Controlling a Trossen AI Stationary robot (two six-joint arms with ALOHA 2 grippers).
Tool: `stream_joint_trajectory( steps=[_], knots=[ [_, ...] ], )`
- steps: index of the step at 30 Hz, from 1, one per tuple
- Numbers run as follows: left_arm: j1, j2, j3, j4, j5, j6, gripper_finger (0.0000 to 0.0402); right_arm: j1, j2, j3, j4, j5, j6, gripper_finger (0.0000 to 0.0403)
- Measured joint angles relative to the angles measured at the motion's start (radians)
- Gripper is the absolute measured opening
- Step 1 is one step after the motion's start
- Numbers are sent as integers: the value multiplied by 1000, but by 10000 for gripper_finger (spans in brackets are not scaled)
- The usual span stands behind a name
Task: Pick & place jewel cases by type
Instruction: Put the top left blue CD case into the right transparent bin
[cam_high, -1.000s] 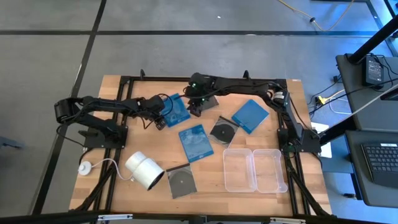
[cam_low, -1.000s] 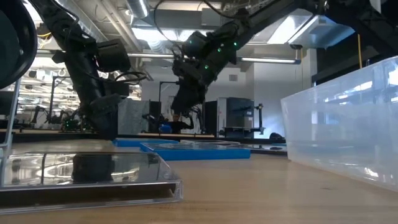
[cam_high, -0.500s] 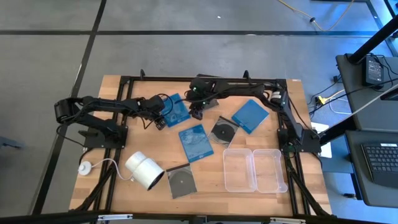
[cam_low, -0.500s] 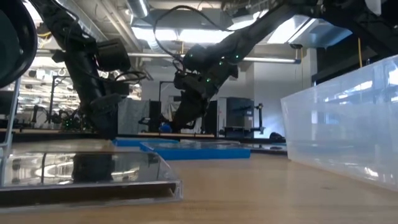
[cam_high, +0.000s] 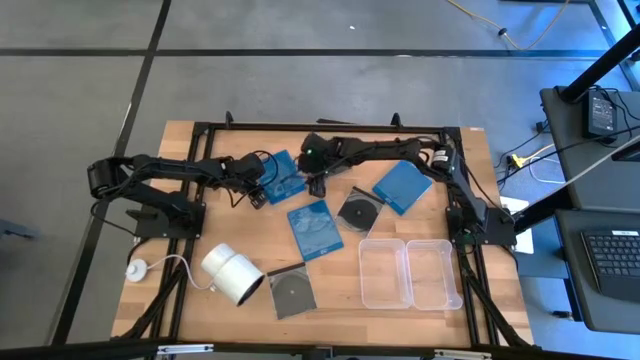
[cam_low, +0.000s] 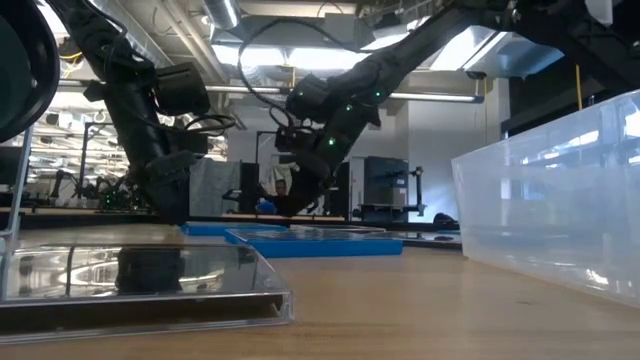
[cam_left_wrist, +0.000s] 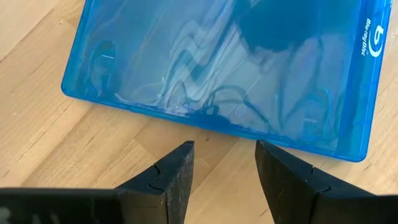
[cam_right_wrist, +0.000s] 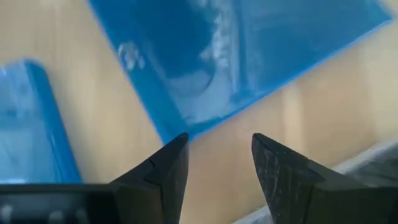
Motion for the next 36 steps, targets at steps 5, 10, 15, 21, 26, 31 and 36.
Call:
stream_joint_trajectory(
  steps=[5, 10, 15, 21, 26, 31, 36],
  knots=[
    [0, 0, 0, 0, 0, 0, 168, 28, 19, 0, -35, 112, -88, 179],
    [0, 0, 0, 0, 0, 0, 168, 40, 22, 1, -34, 120, -131, 179],
    [-2, 0, 0, 13, -4, 63, 168, 51, 22, 1, -24, -6, -138, 179],
    [-3, -1, 0, 27, -17, 290, 168, 62, 22, 1, -15, -45, -138, 179],
    [-5, -1, 2, 22, -18, 457, 168, 62, 22, 1, -14, -45, -138, 179],
    [-5, -1, 2, 16, -18, 563, 168, 61, 22, 1, -15, -45, -135, 179],
    [-6, 0, 1, -2, -29, 601, 168, 61, 22, 1, -15, -45, -134, 179]
  ],
)
